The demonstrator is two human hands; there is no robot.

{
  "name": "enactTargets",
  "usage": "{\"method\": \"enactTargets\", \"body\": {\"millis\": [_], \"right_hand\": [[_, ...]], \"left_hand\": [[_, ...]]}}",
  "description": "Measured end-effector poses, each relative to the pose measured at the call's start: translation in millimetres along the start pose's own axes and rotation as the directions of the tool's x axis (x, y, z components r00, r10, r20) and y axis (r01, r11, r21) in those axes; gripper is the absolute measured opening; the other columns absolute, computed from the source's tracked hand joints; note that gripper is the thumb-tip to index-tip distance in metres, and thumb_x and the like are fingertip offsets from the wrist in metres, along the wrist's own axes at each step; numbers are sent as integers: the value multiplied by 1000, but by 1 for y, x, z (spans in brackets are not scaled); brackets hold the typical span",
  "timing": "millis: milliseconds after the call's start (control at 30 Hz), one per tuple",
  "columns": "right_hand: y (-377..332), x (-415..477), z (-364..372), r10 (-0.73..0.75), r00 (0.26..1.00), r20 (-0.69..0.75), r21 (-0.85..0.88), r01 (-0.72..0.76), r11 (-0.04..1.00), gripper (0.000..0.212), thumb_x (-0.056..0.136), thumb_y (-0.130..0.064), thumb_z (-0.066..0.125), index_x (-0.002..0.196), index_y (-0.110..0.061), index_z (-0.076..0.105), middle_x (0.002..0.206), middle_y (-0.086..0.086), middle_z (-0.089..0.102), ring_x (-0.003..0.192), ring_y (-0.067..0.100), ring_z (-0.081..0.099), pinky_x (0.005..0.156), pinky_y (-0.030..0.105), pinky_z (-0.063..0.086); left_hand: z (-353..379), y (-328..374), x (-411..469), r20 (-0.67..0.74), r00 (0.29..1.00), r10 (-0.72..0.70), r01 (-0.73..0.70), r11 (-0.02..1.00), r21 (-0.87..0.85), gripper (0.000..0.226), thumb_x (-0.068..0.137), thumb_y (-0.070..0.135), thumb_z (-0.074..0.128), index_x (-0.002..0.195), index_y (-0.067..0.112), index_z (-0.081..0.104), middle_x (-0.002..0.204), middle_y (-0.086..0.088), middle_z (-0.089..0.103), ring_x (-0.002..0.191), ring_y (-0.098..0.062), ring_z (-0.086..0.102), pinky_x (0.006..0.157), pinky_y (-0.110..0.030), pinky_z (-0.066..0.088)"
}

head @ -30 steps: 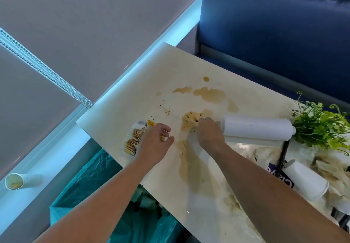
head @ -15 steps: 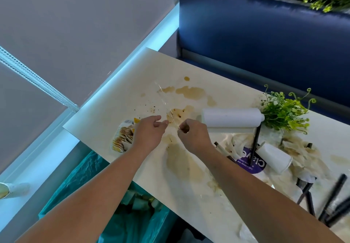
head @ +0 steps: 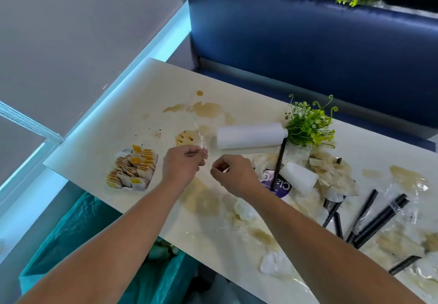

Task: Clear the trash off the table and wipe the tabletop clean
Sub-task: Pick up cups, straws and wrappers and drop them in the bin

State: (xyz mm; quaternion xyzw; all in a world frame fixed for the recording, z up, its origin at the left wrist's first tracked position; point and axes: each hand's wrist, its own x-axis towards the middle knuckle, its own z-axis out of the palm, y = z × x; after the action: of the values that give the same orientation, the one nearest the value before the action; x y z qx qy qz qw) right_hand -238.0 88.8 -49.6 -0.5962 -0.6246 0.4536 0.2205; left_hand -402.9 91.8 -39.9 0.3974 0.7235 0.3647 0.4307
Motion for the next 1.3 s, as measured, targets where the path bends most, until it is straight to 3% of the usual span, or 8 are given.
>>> {"method": "enactTargets", "body": {"millis": [100,167,333,633,800,1000,1133,1300], "right_hand": [[21,4,-23,58,996,-62,-63,-62,996,13,89,-21,66,101,-21,72,91,-8,67,73,-1,58,59,7,41],[37,6,-43,100,993,-66,-149,-109,983,21,92,-17,61,113,-19,66,105,0,62,76,9,57,61,17,45],[72,4,-71,164,977,135,-564,-60,823,56,92,-5,57,142,-25,44,131,10,38,94,33,58,71,36,47],[92,10,-71,100,971,217,-651,68,756,40,88,5,52,124,-12,49,115,10,45,97,38,60,75,46,55],[92,16,-74,32,989,145,-587,60,807,10,91,-4,55,96,-11,52,94,5,45,91,37,61,71,39,51],[92,20,-76,-90,992,-89,-287,61,956,17,94,-1,52,98,-7,67,95,7,60,84,23,59,72,35,52],[77,9,-71,-145,983,-111,-25,143,989,12,93,-8,61,93,-19,66,90,-10,63,66,4,56,63,16,46],[57,-2,-58,-158,982,-101,150,172,974,19,93,-16,63,89,-33,58,89,-12,62,53,18,55,47,22,45]], "left_hand": [[17,3,-3,-22,1000,-18,18,1000,-10,5,88,24,78,85,22,81,77,3,78,72,-12,75,71,-33,61],[28,4,-8,-32,999,-26,26,1000,-2,5,89,24,78,86,21,80,77,4,78,70,-10,74,71,-32,61],[55,8,-25,-29,999,-30,31,999,28,2,89,23,78,88,23,78,78,5,78,70,-10,74,67,-28,58],[75,-4,-43,-12,1000,-23,24,993,116,1,89,25,78,88,25,78,76,9,77,68,-11,74,71,-31,57],[76,-7,-50,-4,1000,-8,9,989,149,7,89,27,77,83,31,77,76,11,76,68,-8,73,73,-33,59],[74,-8,-48,-14,1000,-15,17,989,148,4,91,31,75,88,33,76,78,14,76,67,-4,72,77,-34,60],[74,-6,-43,-7,999,-43,43,994,101,5,91,29,75,87,31,77,78,13,76,69,-6,73,80,-36,62],[70,0,-29,47,995,-84,83,996,29,7,92,25,73,87,26,77,80,8,78,74,-10,75,82,-38,63]]}}
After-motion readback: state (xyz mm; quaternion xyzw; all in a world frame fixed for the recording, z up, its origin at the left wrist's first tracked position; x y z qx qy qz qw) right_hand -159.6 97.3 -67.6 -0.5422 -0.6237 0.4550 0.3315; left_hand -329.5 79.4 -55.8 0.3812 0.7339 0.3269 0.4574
